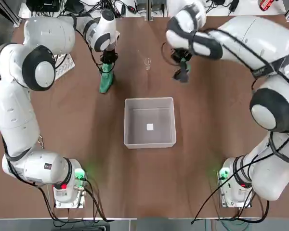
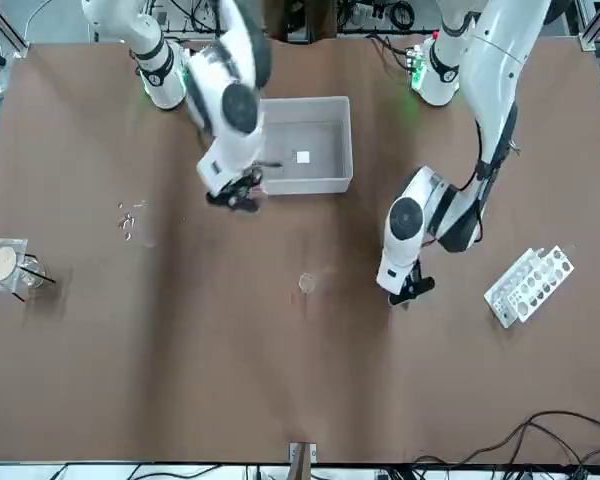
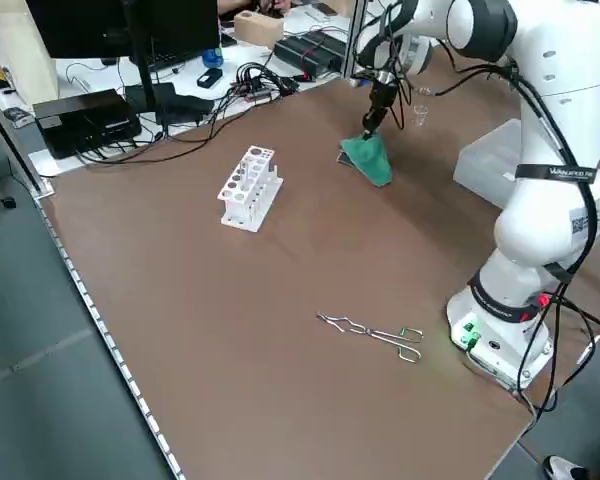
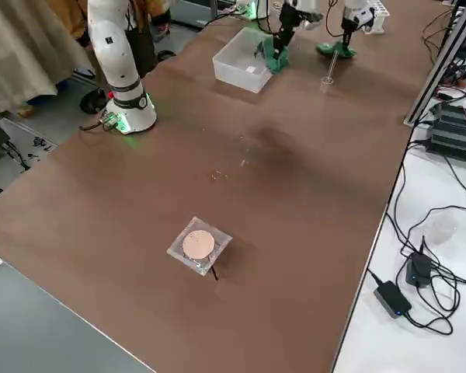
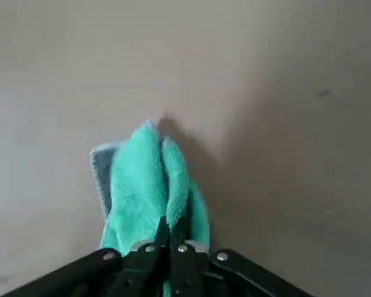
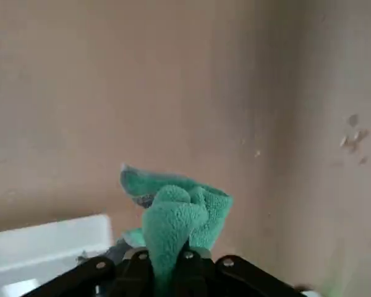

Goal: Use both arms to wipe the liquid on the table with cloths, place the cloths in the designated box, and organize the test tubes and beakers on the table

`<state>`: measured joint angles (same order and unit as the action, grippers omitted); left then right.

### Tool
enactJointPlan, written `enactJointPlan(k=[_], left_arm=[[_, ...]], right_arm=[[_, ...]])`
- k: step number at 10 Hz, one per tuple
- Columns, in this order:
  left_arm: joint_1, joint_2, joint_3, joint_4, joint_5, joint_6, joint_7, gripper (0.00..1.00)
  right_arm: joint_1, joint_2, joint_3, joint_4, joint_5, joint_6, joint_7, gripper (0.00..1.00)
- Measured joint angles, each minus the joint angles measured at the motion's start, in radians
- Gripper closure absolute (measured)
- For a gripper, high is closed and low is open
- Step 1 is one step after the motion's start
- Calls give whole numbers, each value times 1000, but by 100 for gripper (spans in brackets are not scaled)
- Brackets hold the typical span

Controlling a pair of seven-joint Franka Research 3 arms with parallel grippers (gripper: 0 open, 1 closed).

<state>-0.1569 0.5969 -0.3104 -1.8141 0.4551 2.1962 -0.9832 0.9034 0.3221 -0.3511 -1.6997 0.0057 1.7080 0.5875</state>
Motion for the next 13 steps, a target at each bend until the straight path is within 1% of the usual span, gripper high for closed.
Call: enactJointPlan(k=[1,2,3,5,6,8,9,10,11,12,13], left_arm=[[8,2,4,-48,0,-13,25,98],[14,-4,10,-94,0,-22,47,98],[16,-30,20,-130,0,-54,73,98],[25,-86,73,-236,0,-85,138,98],[33,-111,118,-291,0,-92,172,98],[46,-150,201,-389,38,-101,211,98],[46,-166,249,-438,68,-103,217,98],[47,-179,298,-485,102,-104,228,98],[51,-187,349,-532,147,-104,234,98],[63,-193,385,-569,186,-100,236,98],[82,-203,397,-590,204,-94,236,98]], right_arm=[[-70,4,-16,-11,-1,1,-97,90],[-150,7,-21,-36,-2,16,-188,90],[-232,12,-23,-70,-2,46,-278,90],[-379,30,-25,-135,-2,91,-380,90],[-427,40,-25,-176,-2,134,-418,90],[-483,56,-24,-301,-2,271,-471,90],[-496,63,-24,-360,-2,312,-484,90],[-501,81,-23,-392,-2,324,-485,90],[-512,106,-23,-402,-2,327,-485,90],[-535,127,-22,-404,-2,329,-511,90],[-574,147,-23,-404,-2,335,-572,90]])
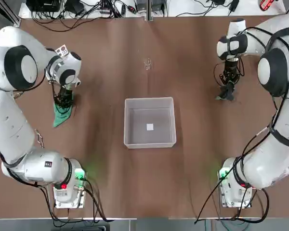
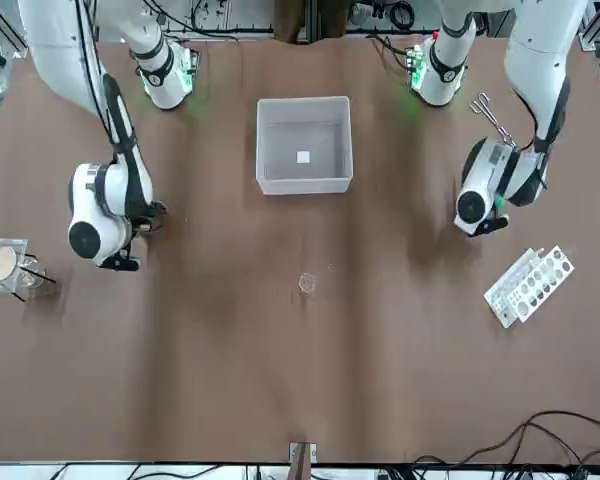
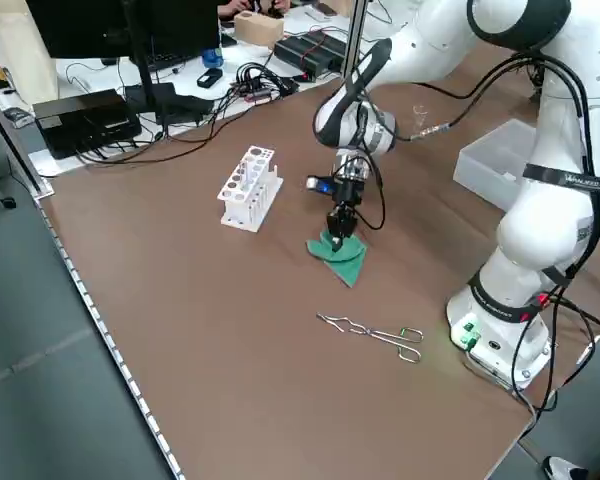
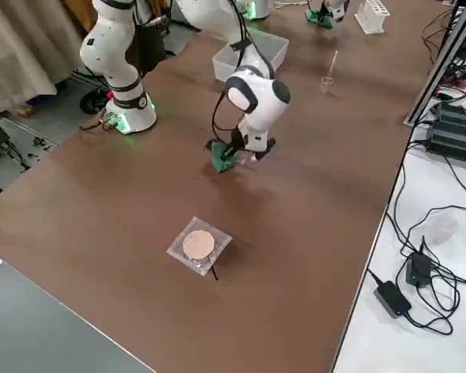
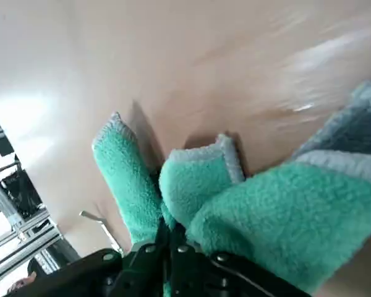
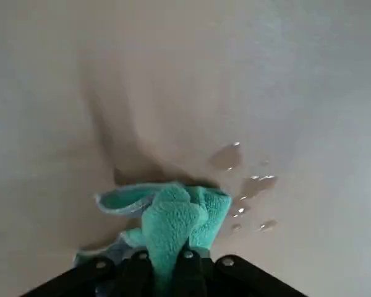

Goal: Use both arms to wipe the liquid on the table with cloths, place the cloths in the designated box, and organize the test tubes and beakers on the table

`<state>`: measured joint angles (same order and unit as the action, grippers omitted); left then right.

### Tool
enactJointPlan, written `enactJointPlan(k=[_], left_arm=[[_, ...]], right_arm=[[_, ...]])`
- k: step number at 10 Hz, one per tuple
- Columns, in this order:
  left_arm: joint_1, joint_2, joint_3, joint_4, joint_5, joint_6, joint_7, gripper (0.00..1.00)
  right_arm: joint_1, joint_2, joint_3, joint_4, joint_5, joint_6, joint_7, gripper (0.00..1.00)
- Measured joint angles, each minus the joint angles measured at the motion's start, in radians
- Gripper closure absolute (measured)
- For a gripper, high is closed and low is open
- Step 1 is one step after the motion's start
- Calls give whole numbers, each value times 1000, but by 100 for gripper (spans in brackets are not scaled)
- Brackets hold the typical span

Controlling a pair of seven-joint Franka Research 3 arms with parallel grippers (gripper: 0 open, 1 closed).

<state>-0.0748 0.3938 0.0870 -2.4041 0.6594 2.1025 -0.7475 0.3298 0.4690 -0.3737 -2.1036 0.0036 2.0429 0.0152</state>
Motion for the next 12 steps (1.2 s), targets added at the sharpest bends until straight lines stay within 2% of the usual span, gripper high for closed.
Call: enactJointPlan(k=[2,3,4,6,8,9,10,12], left_arm=[[9,-47,-25,-3,3,-9,0,98],[9,-98,-88,9,-26,-40,-1,98],[7,-163,-173,46,-108,-111,0,98],[-4,-266,-345,212,-325,-333,12,98],[-8,-287,-454,416,-531,-506,8,98],[-5,-287,-515,482,-601,-567,-5,98],[-2,-286,-602,504,-632,-593,-41,98],[-16,-258,-825,504,-642,-592,-149,97]], right_arm=[[-134,36,0,0,1,77,-170,90],[-184,36,1,4,6,91,-240,89],[-223,36,2,5,6,106,-302,88],[-289,37,3,9,6,118,-413,89],[-324,37,4,10,6,104,-473,90],[-326,38,7,11,5,78,-486,90],[-318,39,16,11,5,42,-489,90],[-258,45,37,9,54,-29,-488,90]])
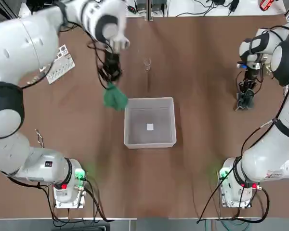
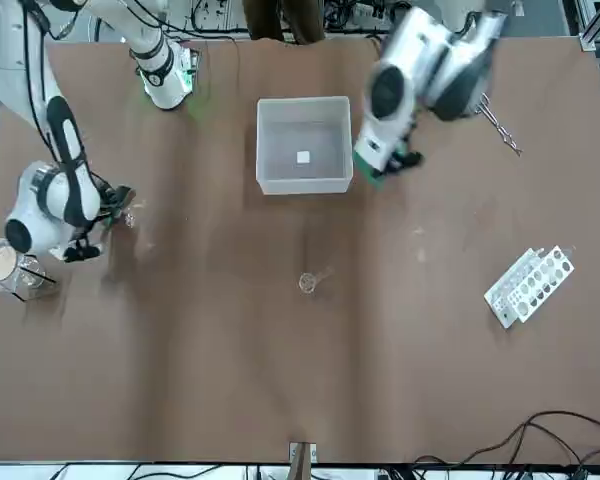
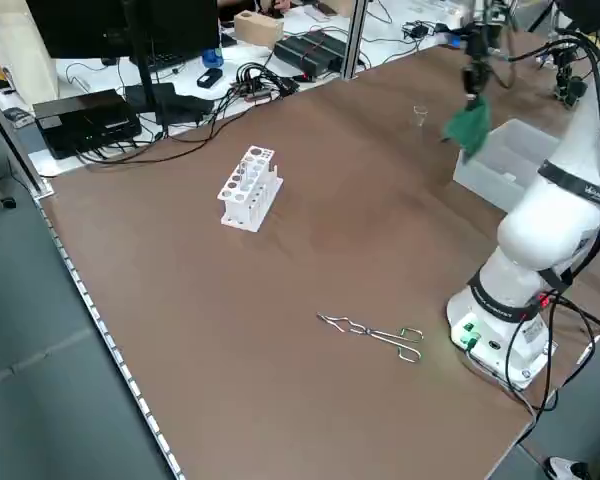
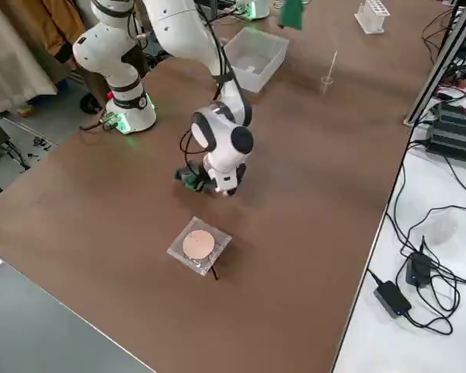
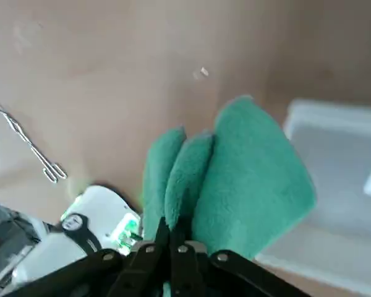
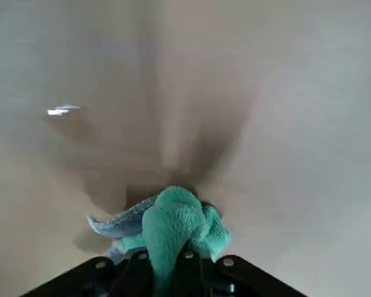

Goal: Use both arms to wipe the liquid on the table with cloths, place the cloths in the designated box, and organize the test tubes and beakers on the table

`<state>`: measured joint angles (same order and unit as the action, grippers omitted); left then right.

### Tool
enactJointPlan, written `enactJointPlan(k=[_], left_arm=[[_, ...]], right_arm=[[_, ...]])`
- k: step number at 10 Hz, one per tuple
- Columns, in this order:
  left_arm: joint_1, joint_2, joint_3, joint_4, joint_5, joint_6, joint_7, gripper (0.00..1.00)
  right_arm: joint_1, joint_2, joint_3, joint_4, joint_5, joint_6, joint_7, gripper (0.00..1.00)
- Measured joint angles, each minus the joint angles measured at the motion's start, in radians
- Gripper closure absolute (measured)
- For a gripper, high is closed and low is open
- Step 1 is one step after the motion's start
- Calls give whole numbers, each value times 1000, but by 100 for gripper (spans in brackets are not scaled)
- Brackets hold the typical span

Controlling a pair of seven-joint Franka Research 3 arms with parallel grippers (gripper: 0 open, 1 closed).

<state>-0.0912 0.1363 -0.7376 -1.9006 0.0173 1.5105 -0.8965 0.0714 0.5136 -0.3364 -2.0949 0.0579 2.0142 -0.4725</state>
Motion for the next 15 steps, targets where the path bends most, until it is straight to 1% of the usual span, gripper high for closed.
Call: enactJointPlan(k=[1,2,3,4,5,6,7,8,9,10,11,12,13,14,15], left_arm=[[-15,20,-80,-1,1,26,-28,97],[-27,37,-124,-2,1,70,-47,97],[-33,54,-137,-3,6,101,-51,97],[-40,87,-137,-4,36,118,-50,96],[-48,141,-136,-5,83,136,-48,95],[-59,206,-136,-5,120,153,-48,93],[-65,262,-136,0,138,166,-48,92],[-66,300,-136,16,145,172,-48,85],[-63,315,-135,39,152,173,-46,72],[-57,315,-135,63,160,173,-40,55],[-52,313,-135,89,162,172,-35,41],[-47,309,-135,113,164,171,-35,37],[-37,305,-134,138,166,170,-35,36],[-16,298,-124,169,167,172,-32,35],[-3,291,-86,205,167,196,-23,34]], right_arm=[[39,3,6,0,36,-23,2,90],[76,4,9,0,70,-33,6,90],[113,4,9,3,97,-34,10,90],[142,5,11,15,115,-25,12,90],[151,6,12,34,120,-15,13,90],[141,7,7,46,120,-10,13,90],[113,9,0,49,95,4,12,90],[64,12,-2,49,50,25,8,90],[8,14,-2,49,12,34,-18,90],[-51,15,-4,50,-20,37,-58,90],[-107,16,-5,49,-46,37,-94,90],[-152,18,-5,46,-59,28,-138,90],[-171,19,-4,38,-60,10,-172,90],[-164,19,3,26,-61,-4,-183,90],[-137,18,10,16,-62,-21,-183,90]])
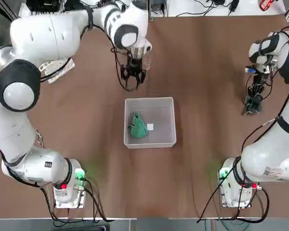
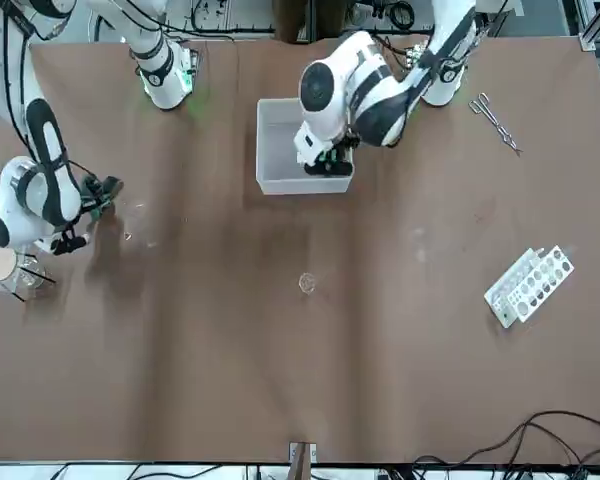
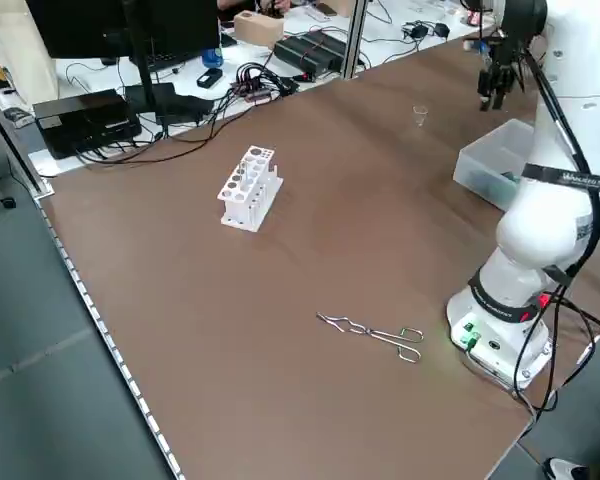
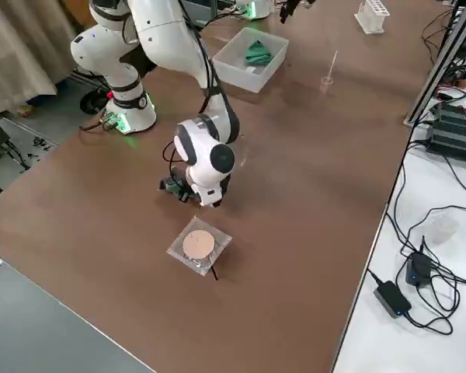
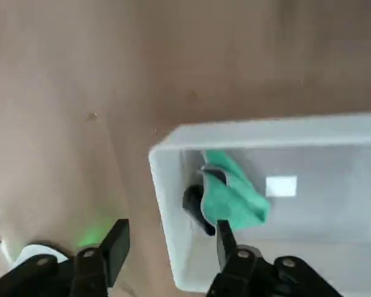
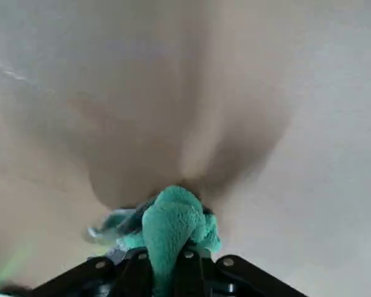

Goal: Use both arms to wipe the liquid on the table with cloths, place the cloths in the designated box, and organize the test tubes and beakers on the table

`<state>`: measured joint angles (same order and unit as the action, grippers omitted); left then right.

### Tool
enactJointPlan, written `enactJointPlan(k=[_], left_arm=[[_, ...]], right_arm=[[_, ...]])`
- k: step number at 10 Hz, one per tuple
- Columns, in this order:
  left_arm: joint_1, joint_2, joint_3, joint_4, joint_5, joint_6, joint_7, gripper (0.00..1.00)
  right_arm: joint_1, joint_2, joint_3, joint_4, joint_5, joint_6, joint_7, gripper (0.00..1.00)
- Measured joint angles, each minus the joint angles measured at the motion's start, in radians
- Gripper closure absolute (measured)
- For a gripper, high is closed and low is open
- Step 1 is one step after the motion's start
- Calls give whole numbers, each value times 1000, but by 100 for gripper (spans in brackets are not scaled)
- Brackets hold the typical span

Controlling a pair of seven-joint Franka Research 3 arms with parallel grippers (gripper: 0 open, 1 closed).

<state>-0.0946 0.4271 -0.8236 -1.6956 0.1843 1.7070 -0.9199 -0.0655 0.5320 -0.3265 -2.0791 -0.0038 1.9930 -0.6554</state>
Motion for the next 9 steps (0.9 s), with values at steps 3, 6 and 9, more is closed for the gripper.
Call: enactJointPlan(k=[3,6,9], left_arm=[[12,9,149,28,-3,253,41,32],[14,93,182,20,-52,510,68,26],[25,135,224,22,-173,625,165,26]], right_arm=[[122,-4,59,-11,89,-60,60,90],[249,-5,75,19,159,-33,109,90],[130,35,65,115,64,17,80,90]])
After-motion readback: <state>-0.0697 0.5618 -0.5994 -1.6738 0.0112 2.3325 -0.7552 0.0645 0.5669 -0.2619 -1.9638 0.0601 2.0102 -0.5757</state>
